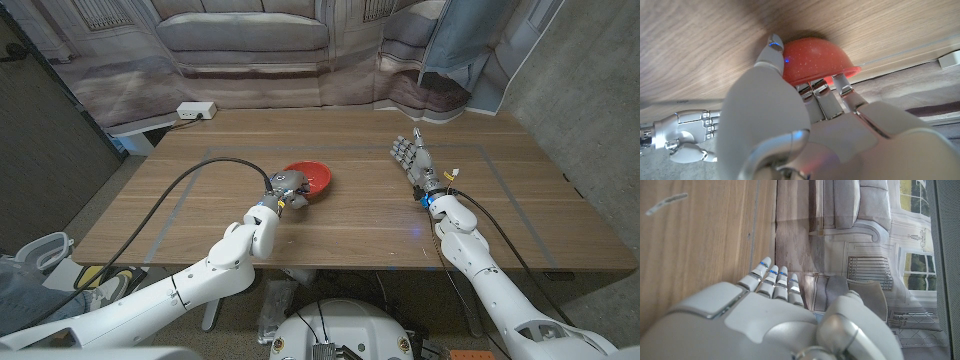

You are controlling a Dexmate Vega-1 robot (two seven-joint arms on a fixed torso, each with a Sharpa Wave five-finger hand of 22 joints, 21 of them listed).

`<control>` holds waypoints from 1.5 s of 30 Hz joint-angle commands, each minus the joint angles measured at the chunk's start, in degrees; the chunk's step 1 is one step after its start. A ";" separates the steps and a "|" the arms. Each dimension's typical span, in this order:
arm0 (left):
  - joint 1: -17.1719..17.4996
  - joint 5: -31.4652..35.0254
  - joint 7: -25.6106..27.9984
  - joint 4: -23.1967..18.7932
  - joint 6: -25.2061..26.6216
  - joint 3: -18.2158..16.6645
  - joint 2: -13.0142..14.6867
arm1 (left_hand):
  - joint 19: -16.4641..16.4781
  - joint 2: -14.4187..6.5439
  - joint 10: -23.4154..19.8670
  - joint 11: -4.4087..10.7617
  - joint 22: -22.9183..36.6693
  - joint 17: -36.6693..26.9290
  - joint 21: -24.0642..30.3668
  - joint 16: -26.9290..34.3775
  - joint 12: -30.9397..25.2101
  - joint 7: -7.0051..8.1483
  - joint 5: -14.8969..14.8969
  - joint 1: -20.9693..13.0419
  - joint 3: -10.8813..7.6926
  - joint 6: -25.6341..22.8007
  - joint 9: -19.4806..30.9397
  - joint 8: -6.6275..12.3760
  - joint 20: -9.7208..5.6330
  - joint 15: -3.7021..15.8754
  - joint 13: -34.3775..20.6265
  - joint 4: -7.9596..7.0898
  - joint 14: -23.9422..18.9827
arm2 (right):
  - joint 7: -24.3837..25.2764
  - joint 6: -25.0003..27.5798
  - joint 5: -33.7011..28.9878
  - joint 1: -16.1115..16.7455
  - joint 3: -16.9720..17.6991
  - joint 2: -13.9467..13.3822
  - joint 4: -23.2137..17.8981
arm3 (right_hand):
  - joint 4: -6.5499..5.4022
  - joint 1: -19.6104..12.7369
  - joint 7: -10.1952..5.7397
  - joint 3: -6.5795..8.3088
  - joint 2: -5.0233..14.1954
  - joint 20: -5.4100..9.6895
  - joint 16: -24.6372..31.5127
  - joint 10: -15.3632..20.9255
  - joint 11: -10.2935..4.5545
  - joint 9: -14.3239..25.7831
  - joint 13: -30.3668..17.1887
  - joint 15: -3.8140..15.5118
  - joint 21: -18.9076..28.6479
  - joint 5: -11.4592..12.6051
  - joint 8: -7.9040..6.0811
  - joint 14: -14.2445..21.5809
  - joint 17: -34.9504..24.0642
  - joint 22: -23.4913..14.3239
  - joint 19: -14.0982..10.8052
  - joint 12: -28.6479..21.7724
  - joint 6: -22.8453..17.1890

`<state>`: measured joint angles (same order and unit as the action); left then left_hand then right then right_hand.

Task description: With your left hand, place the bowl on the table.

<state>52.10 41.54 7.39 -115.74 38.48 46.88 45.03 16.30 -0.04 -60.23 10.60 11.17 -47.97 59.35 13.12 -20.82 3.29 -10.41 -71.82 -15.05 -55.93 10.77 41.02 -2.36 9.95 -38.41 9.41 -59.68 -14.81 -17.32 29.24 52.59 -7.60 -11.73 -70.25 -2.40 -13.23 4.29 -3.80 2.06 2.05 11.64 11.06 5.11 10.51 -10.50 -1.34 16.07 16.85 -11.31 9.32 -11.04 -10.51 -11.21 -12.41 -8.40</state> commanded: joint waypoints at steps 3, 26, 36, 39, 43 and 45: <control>-0.52 -0.44 -1.11 -0.46 0.91 0.55 0.11 | -0.71 -1.99 1.57 0.39 -0.14 0.45 0.13 -1.19 1.77 1.04 -0.02 0.20 -3.60 1.21 -0.42 -3.43 -4.79 3.49 1.25 -3.52 2.11 | -0.16 0.15 0.05 -0.06 0.30 0.08 0.02 | 0.08 -0.02 0.03 -0.31 0.35 1.90 -0.12 0.35 0.11 0.18 -0.18 0.22 -0.19 -0.20 -0.05 0.45 -0.29 -0.35 -0.60 0.14 -0.70; -0.41 -3.77 -2.18 -2.34 -0.87 -0.78 1.68 | -3.16 3.29 6.11 -1.44 -0.37 4.42 -2.16 -1.55 5.19 1.19 -1.93 16.88 1.82 1.84 -0.37 -8.27 -3.00 1.62 2.47 -11.63 6.19 | -0.39 0.53 0.31 0.44 0.50 -0.75 -1.32 | 0.11 -0.05 0.02 -0.42 0.41 1.91 -0.16 0.38 0.09 0.19 -0.18 0.18 -0.43 -0.21 -0.01 0.46 -0.29 -0.37 -0.69 0.17 -0.69; 0.03 -3.25 -2.08 -3.12 0.19 -0.63 1.88 | -5.11 4.20 10.10 -1.49 -0.31 5.13 -3.37 -2.11 6.68 1.93 -3.15 18.45 2.38 3.97 -0.18 -10.67 -1.08 0.37 1.95 -12.54 10.58 | -0.79 0.61 0.44 0.40 0.33 -0.95 -1.15 | 0.13 -0.06 0.06 -0.46 0.44 1.91 -0.19 0.41 0.03 0.19 -0.18 0.16 -0.52 -0.22 -0.03 0.43 -0.29 -0.37 -0.72 0.17 -0.76; 0.15 -3.07 -2.13 -3.32 0.61 -0.57 1.94 | -6.78 4.82 14.11 -1.86 -0.28 6.05 -4.35 -2.62 8.31 2.89 -4.04 19.01 2.70 7.28 0.01 -12.82 -0.06 -0.69 2.41 -12.86 13.96 | -0.88 0.71 0.48 0.34 0.32 -0.92 -1.02 | 0.13 -0.06 0.06 -0.48 0.45 1.91 -0.21 0.45 0.17 0.18 -0.18 0.16 -0.56 -0.23 -0.02 0.39 -0.29 -0.37 -0.73 0.16 -0.76; 0.19 -2.23 -2.09 -3.56 1.51 -0.22 1.86 | -9.74 5.00 20.64 -1.55 -0.29 8.67 -6.11 -3.09 10.11 3.37 -5.35 19.71 2.98 12.13 0.23 -15.86 1.72 -2.04 3.41 -13.42 19.96 | -1.06 0.63 0.43 0.27 0.31 -0.94 -0.88 | 0.14 -0.06 0.06 -0.50 0.46 1.90 -0.19 0.43 0.12 0.19 -0.18 0.16 -0.59 -0.23 -0.03 0.46 -0.29 -0.38 -0.76 0.17 -0.79; 0.21 -2.14 -2.04 -3.61 1.67 -0.19 1.79 | -10.35 5.06 23.25 -1.76 -0.24 9.78 -6.60 -2.98 10.41 3.82 -5.85 20.03 3.15 14.54 0.30 -17.26 2.04 -2.35 3.90 -13.66 22.45 | -1.08 0.66 0.44 0.24 0.34 -0.94 -0.87 | 0.14 -0.06 0.09 -0.51 0.47 1.90 -0.20 0.44 0.15 0.19 -0.18 0.17 -0.62 -0.24 -0.03 0.42 -0.29 -0.38 -0.76 0.17 -0.79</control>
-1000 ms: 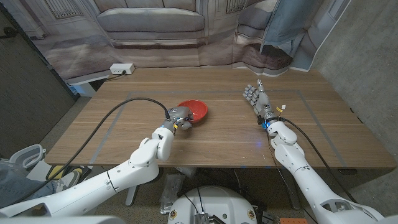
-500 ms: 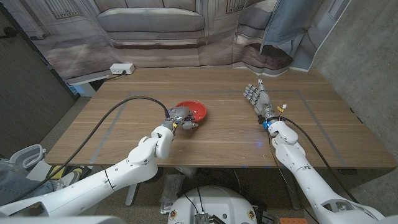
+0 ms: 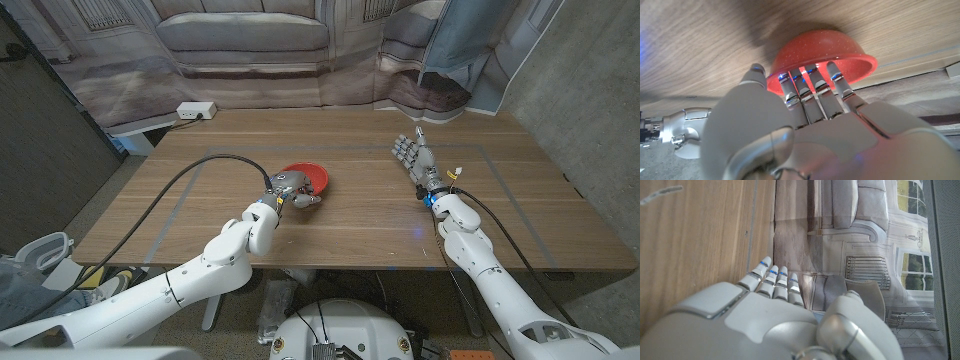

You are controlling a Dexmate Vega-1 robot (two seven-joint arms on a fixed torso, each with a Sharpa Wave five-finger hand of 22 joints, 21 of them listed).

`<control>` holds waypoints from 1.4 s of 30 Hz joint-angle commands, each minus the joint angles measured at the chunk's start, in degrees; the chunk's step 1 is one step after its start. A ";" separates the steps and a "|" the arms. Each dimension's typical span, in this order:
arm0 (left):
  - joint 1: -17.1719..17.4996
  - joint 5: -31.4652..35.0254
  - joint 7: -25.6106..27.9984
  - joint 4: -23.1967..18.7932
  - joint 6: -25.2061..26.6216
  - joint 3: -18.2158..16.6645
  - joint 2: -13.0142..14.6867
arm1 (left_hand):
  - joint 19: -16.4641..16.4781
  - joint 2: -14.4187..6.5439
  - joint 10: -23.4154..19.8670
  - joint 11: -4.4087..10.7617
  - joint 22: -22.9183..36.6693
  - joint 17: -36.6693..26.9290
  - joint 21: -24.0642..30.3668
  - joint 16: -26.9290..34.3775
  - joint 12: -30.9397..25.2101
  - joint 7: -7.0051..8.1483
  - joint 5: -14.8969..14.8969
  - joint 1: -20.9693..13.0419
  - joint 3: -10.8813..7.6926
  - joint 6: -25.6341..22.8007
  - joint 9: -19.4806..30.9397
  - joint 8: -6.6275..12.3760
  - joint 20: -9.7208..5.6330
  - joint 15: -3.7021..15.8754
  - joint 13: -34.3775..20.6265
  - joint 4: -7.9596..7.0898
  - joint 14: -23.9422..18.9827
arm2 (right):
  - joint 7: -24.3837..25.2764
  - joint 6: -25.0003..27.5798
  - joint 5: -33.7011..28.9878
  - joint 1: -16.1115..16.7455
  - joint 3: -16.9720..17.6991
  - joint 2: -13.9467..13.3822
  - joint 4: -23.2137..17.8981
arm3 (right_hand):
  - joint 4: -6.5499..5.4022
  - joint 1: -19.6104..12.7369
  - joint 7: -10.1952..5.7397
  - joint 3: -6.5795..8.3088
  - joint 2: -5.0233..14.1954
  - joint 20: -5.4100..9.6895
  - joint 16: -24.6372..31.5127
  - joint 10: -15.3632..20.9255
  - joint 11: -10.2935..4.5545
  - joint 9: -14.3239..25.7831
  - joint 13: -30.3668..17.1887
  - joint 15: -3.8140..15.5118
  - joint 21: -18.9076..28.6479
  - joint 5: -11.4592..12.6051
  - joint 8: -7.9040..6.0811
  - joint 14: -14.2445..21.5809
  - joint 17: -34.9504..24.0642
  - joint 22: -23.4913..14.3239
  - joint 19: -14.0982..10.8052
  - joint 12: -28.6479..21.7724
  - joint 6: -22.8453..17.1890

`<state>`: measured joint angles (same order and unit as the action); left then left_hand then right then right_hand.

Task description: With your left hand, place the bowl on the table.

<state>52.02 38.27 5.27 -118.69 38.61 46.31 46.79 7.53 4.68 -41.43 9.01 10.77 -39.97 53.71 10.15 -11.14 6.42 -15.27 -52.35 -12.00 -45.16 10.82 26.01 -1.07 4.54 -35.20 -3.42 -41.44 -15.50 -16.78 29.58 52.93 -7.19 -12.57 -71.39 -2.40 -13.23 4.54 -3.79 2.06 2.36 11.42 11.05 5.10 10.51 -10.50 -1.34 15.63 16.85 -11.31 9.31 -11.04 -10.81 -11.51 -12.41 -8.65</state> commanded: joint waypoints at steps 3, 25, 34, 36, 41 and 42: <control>0.34 1.12 0.32 -0.63 1.52 0.35 -0.06 | -1.85 0.40 6.83 -0.59 0.21 2.80 -1.32 0.12 0.92 0.59 -1.45 0.84 0.29 6.41 0.35 -3.67 0.91 2.41 1.11 -1.01 6.65 | -0.44 0.12 0.10 -0.10 -0.01 -0.13 0.24 | 0.14 -0.06 -0.21 -0.53 0.48 1.60 0.03 0.43 0.15 0.18 -0.18 0.15 -0.21 -0.24 -0.01 0.46 -0.29 -0.07 -0.47 0.18 -0.51; -0.38 0.18 -0.27 -0.61 1.04 0.14 -0.07 | -2.31 0.24 16.62 -2.02 0.36 7.12 -2.81 1.13 0.48 -1.85 -3.53 2.82 1.63 21.95 1.00 -11.42 1.00 0.58 3.65 -2.16 14.90 | -0.17 -0.06 0.41 0.16 0.42 -0.13 -0.01 | 0.17 -0.09 -0.20 -0.61 0.53 1.58 0.00 0.46 0.14 0.19 -0.18 0.15 -0.39 -0.25 -0.01 0.45 -0.30 -0.08 -0.55 0.19 -0.56; -0.36 -0.23 -0.75 -1.92 0.86 -0.46 0.67 | -2.21 0.13 17.28 -2.28 0.37 7.47 -2.89 1.22 0.49 -1.89 -3.69 3.15 1.79 22.15 1.06 -11.60 0.98 0.23 3.90 -2.35 15.15 | -0.10 -0.24 0.43 0.32 0.45 -0.13 -0.04 | 0.18 -0.10 -0.25 -0.65 0.57 1.59 0.00 0.54 0.16 0.19 -0.18 0.12 -0.46 -0.26 0.00 0.48 -0.30 -0.09 -0.60 0.17 -0.55; -0.34 -0.22 -0.83 -2.16 0.89 -0.56 0.80 | -2.21 0.10 17.37 -2.38 0.38 7.55 -2.91 1.25 0.47 -1.81 -3.72 3.24 1.83 22.10 1.07 -11.61 1.06 0.22 3.95 -2.40 15.16 | -0.08 -0.26 0.41 0.40 0.45 -0.17 -0.09 | 0.19 -0.11 -0.25 -0.65 0.58 1.60 0.00 0.52 0.13 0.19 -0.18 0.14 -0.48 -0.26 0.00 0.50 -0.30 -0.09 -0.61 0.18 -0.56; -0.14 -0.36 -0.64 -2.50 0.73 -0.88 0.99 | -2.19 0.03 17.42 -2.44 0.38 7.73 -2.96 1.33 0.37 -1.81 -3.78 3.40 1.91 21.96 1.10 -11.61 0.97 0.20 4.09 -2.50 15.18 | 0.02 -0.32 0.35 0.56 0.41 -0.26 -0.27 | 0.19 -0.11 -0.22 -0.67 0.59 1.59 -0.01 0.52 0.13 0.19 -0.18 0.14 -0.53 -0.27 -0.02 0.49 -0.30 -0.09 -0.62 0.18 -0.61; -0.08 -0.37 -0.59 -2.65 0.74 -0.99 1.08 | -2.18 0.01 17.64 -2.59 0.38 7.80 -2.98 1.38 0.42 -1.79 -3.81 3.44 1.93 21.83 1.11 -11.58 1.00 0.21 4.14 -2.52 15.14 | 0.10 -0.18 0.44 0.63 0.43 -0.26 -0.46 | 0.20 -0.12 -0.21 -0.68 0.60 1.58 0.00 0.53 0.08 0.19 -0.18 0.19 -0.54 -0.27 -0.01 0.50 -0.30 -0.10 -0.63 0.18 -0.60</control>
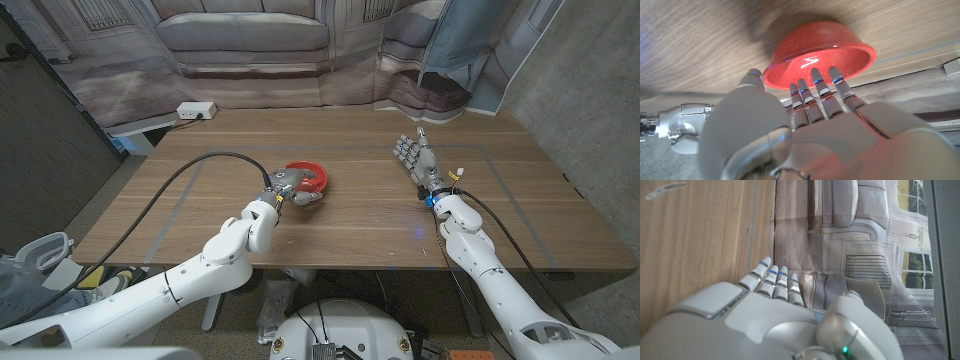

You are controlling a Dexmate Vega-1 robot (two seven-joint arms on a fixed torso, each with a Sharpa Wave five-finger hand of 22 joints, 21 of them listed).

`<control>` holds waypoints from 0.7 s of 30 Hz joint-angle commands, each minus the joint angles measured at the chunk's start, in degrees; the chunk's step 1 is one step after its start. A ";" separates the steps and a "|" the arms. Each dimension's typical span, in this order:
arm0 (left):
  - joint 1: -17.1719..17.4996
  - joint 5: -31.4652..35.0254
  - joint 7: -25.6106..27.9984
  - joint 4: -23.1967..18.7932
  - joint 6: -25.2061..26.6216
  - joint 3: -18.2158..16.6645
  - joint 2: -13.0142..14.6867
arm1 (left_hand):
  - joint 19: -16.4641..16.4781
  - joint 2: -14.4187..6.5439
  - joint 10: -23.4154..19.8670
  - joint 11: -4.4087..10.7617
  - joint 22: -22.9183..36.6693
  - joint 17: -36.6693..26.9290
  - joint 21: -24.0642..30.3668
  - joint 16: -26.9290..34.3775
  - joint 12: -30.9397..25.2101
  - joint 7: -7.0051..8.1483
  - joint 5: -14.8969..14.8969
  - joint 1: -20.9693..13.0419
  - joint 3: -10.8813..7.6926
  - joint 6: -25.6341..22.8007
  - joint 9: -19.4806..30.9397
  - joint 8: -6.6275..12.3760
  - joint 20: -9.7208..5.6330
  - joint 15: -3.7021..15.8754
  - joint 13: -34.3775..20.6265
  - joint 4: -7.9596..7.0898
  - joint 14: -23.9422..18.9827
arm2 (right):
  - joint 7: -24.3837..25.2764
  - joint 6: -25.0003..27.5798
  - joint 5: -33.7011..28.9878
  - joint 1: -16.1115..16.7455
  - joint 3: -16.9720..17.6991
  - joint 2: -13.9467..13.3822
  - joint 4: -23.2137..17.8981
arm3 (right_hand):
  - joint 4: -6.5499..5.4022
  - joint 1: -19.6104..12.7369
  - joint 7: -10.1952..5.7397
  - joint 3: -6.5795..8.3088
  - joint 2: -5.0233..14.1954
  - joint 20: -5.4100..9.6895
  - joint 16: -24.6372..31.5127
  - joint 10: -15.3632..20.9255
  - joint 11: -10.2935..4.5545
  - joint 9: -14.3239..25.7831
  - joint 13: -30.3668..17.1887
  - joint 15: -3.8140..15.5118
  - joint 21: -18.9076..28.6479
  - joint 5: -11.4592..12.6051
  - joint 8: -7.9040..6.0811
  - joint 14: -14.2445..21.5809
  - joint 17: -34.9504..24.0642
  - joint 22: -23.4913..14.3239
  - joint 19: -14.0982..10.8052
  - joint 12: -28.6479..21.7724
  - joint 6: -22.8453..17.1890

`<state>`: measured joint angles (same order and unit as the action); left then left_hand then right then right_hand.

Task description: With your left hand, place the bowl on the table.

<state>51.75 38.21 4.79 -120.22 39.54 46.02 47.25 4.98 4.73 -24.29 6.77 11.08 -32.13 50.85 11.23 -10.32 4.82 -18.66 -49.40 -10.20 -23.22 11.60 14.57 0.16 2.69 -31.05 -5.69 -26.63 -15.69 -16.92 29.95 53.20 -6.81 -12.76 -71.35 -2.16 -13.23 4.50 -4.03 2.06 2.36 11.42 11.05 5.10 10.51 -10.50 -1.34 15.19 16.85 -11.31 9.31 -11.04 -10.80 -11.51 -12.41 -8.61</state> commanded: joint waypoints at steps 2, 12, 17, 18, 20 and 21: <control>0.23 -0.28 -0.11 -1.20 -0.17 -0.74 0.66 | 0.38 -0.05 0.52 -0.40 0.07 0.02 -0.13 0.33 -0.42 -0.22 -0.44 0.51 0.14 -0.15 0.32 -0.14 -0.24 2.04 0.04 -0.27 0.31 | 0.33 -0.05 0.05 0.37 0.02 -0.12 -0.57 | -0.04 -0.12 -0.22 -0.45 0.61 1.57 0.00 0.50 0.13 0.19 -0.18 0.20 -0.11 -0.27 0.00 0.53 -0.30 -0.11 -0.64 0.20 -0.61; 0.30 0.50 -0.56 -2.56 0.56 -1.20 1.28 | 0.58 -0.14 0.67 -0.36 0.07 0.42 -0.20 0.51 -0.57 -0.54 -0.61 0.57 0.24 -0.97 0.36 0.06 -0.29 2.09 0.37 -0.29 0.21 | 0.56 -0.03 0.23 0.55 -0.06 -0.23 -1.11 | -0.02 -0.14 -0.20 -0.49 0.64 1.57 -0.01 0.59 0.20 0.19 -0.18 0.18 -0.21 -0.27 -0.01 0.52 -0.30 -0.11 -0.68 0.17 -0.67; 0.72 0.75 -0.53 -3.55 1.38 -1.80 1.61 | 0.61 -0.20 0.62 -0.37 0.07 0.58 -0.24 0.56 -0.65 -0.38 -0.69 0.54 0.25 -0.98 0.37 0.02 -0.26 2.06 0.51 -0.27 0.22 | 0.66 -0.07 0.29 0.62 -0.09 -0.28 -1.26 | -0.02 -0.14 -0.20 -0.51 0.66 1.52 0.01 0.56 0.18 0.19 -0.18 0.17 -0.26 -0.28 0.00 0.58 -0.30 -0.12 -0.69 0.19 -0.65; 0.83 0.74 -0.46 -3.71 1.45 -1.94 1.69 | 0.65 -0.22 0.63 -0.46 0.07 0.61 -0.24 0.57 -0.66 -0.43 -0.70 0.52 0.25 -1.01 0.37 0.02 -0.28 2.06 0.53 -0.27 0.23 | 0.63 -0.17 0.25 0.61 -0.12 -0.29 -1.21 | -0.02 -0.14 -0.23 -0.51 0.66 1.49 0.02 0.63 0.19 0.19 -0.18 0.22 -0.25 -0.28 -0.01 0.62 -0.30 -0.12 -0.73 0.16 -0.68; 0.92 0.80 -0.54 -4.08 1.63 -2.12 1.90 | 0.67 -0.24 0.59 -0.41 0.06 0.65 -0.25 0.59 -0.69 -0.37 -0.72 0.51 0.24 -1.01 0.37 0.01 -0.31 2.07 0.57 -0.26 0.20 | 0.55 -0.36 0.20 0.58 -0.17 -0.33 -1.11 | -0.01 -0.14 -0.28 -0.53 0.67 1.55 0.05 0.81 0.11 0.19 -0.18 0.31 -0.26 -0.28 -0.02 0.70 -0.30 -0.12 -0.80 0.10 -0.71; 0.97 0.80 -0.60 -4.30 1.67 -2.23 2.02 | 0.64 -0.26 0.60 -0.46 0.06 0.69 -0.27 0.61 -0.70 -0.40 -0.74 0.49 0.24 -1.03 0.37 0.00 -0.29 2.07 0.60 -0.25 0.17 | 0.67 -0.25 0.32 0.62 -0.12 -0.27 -1.21 | -0.01 -0.14 -0.30 -0.53 0.67 1.59 0.06 0.80 0.11 0.19 -0.18 0.34 -0.26 -0.29 -0.03 0.74 -0.30 -0.12 -0.82 0.10 -0.73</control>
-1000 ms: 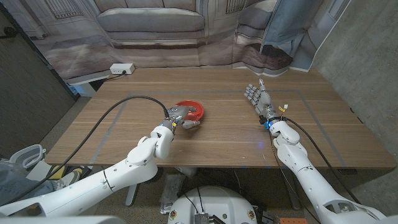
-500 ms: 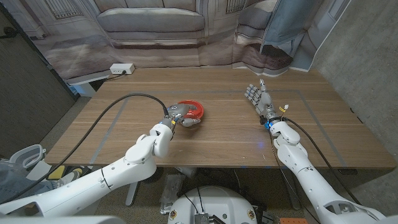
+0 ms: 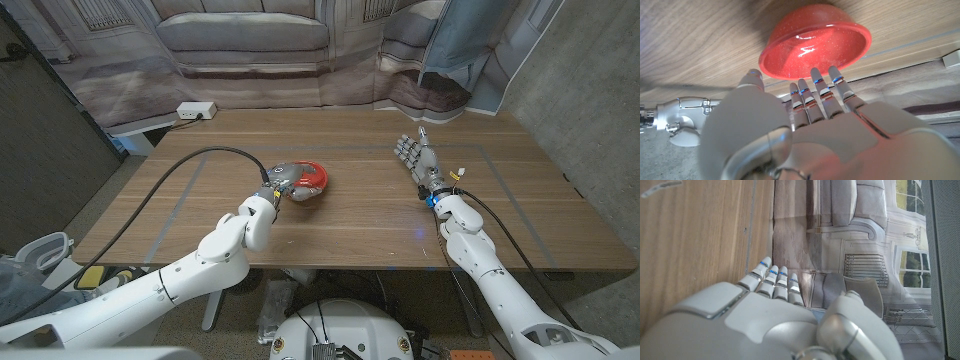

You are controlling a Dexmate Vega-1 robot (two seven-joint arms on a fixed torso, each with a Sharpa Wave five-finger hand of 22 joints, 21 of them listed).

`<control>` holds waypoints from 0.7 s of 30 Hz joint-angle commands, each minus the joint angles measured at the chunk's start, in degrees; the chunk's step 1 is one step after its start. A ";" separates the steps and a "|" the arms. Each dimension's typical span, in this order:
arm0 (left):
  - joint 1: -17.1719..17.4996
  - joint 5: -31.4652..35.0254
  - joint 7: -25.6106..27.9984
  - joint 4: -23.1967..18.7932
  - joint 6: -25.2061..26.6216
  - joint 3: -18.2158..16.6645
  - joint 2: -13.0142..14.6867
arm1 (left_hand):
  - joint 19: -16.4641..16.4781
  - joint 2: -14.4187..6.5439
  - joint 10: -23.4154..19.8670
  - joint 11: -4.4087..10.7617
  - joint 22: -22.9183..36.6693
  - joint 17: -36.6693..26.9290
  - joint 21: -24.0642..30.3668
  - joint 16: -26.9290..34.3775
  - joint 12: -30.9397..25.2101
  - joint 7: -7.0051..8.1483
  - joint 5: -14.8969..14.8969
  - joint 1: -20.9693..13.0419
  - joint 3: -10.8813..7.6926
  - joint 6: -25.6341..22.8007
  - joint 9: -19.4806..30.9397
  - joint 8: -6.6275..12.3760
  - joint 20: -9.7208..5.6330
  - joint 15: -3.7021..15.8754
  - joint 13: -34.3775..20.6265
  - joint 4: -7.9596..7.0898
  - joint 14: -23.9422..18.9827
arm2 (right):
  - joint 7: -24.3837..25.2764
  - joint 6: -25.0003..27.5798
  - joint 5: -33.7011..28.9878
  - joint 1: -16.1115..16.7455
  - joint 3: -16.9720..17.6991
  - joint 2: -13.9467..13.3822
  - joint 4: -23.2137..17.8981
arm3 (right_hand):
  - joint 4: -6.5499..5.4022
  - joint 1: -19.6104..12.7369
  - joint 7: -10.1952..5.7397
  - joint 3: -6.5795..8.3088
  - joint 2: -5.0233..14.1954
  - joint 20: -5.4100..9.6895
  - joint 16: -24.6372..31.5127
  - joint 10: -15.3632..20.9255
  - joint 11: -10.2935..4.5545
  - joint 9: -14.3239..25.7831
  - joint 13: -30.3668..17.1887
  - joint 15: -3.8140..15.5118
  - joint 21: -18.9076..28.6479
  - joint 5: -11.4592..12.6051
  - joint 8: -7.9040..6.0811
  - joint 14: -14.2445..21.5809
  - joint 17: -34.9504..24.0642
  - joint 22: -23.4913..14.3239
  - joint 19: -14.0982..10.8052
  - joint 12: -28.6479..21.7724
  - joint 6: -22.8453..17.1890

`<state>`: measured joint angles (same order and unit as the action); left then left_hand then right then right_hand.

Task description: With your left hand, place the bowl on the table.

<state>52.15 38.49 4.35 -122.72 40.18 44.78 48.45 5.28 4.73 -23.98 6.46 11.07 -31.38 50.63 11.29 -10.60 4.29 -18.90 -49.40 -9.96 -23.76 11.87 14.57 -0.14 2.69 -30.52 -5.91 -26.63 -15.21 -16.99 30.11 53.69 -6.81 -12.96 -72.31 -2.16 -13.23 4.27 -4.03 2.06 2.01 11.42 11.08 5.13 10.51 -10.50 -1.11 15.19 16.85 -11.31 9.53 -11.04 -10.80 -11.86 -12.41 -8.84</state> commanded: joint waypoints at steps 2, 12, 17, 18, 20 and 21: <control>0.60 0.90 -0.24 -2.23 1.35 -1.05 1.00 | 0.36 -0.30 0.32 -0.16 0.08 0.00 -0.07 0.56 -0.43 0.14 -0.53 0.47 0.00 -0.51 0.11 -0.01 0.01 2.04 0.13 -0.02 0.22 | 0.15 -0.30 0.17 0.14 -0.14 -0.08 -0.21 | -0.01 -0.15 -0.03 -0.54 0.68 1.93 0.07 0.81 0.19 0.19 -0.18 0.10 -0.27 -0.29 -0.03 0.56 -0.30 -0.12 -0.50 0.09 -0.52; 1.20 1.78 0.08 -3.84 2.08 -2.02 1.71 | 0.51 -0.42 0.38 -0.24 0.07 0.32 -0.14 0.65 -0.52 0.09 -0.65 0.42 0.03 -0.70 0.13 -0.05 -0.04 2.06 0.41 0.01 0.25 | 0.22 -0.31 0.36 0.36 -0.10 -0.06 -0.15 | 0.00 -0.14 -0.09 -0.59 0.72 1.94 0.10 0.95 -0.07 0.19 -0.18 0.05 -0.34 -0.31 -0.07 0.69 -0.30 -0.13 -0.63 0.05 -0.65; 1.25 2.51 -0.36 -4.50 2.87 -2.09 1.80 | -0.08 -0.45 0.83 -0.29 0.06 0.59 -0.45 0.48 -0.43 0.04 -0.72 0.45 0.11 -0.49 0.14 -0.23 0.30 2.06 0.63 0.00 0.87 | 0.31 -0.28 0.37 0.46 -0.12 -0.07 -0.31 | 0.00 -0.15 -0.08 -0.61 0.74 1.92 0.12 1.07 0.05 0.18 -0.18 0.10 -0.37 -0.31 -0.09 0.76 -0.30 -0.14 -0.67 0.02 -0.73; 1.26 2.59 -0.47 -4.64 2.96 -2.12 1.83 | -0.50 -0.45 1.19 -0.54 0.05 0.70 -0.64 0.36 -0.32 0.12 -0.74 0.47 0.15 -0.45 0.14 -0.28 0.43 1.90 0.72 0.00 1.28 | 0.18 -0.40 0.30 0.44 -0.16 -0.14 -0.25 | 0.00 -0.15 -0.06 -0.61 0.75 1.93 0.13 1.08 0.09 0.18 -0.18 0.08 -0.38 -0.31 -0.11 0.79 -0.30 -0.14 -0.69 0.02 -0.79; 1.39 2.89 -0.28 -4.81 3.02 -2.15 1.85 | -0.94 -0.44 1.65 -0.45 0.03 0.88 -0.88 0.21 -0.23 0.21 -0.78 0.52 0.22 -0.26 0.15 -0.41 0.72 1.79 0.87 -0.01 1.82 | 0.21 -0.40 0.34 0.49 -0.16 -0.14 -0.34 | 0.01 -0.15 -0.06 -0.62 0.76 1.90 0.15 1.06 0.06 0.18 -0.18 0.07 -0.38 -0.32 -0.10 0.85 -0.30 -0.14 -0.73 0.03 -0.78; 1.41 3.02 -0.38 -4.94 3.12 -2.17 1.88 | -0.97 -0.44 1.73 -0.47 0.03 0.91 -0.90 0.20 -0.21 0.21 -0.79 0.52 0.23 -0.27 0.15 -0.42 0.74 1.79 0.89 -0.01 1.89 | 0.17 -0.45 0.31 0.50 -0.19 -0.17 -0.34 | 0.01 -0.16 -0.08 -0.62 0.76 1.89 0.15 1.05 0.06 0.18 -0.18 0.07 -0.38 -0.32 -0.11 0.86 -0.30 -0.14 -0.75 0.04 -0.81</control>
<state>53.20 40.30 4.27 -126.34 42.33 43.05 49.94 4.65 4.43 -22.93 6.02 10.92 -30.52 50.19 11.75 -10.82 4.41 -19.30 -49.10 -9.96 -23.87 11.86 14.53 0.50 2.65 -29.73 -5.91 -25.22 -15.04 -17.28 30.36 53.99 -6.94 -13.03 -72.48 -2.38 -12.89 4.41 -4.28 2.39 2.36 11.42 11.69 5.13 10.51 -10.50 -1.03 14.82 16.85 -11.31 9.62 -11.04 -10.80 -12.14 -12.41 -9.12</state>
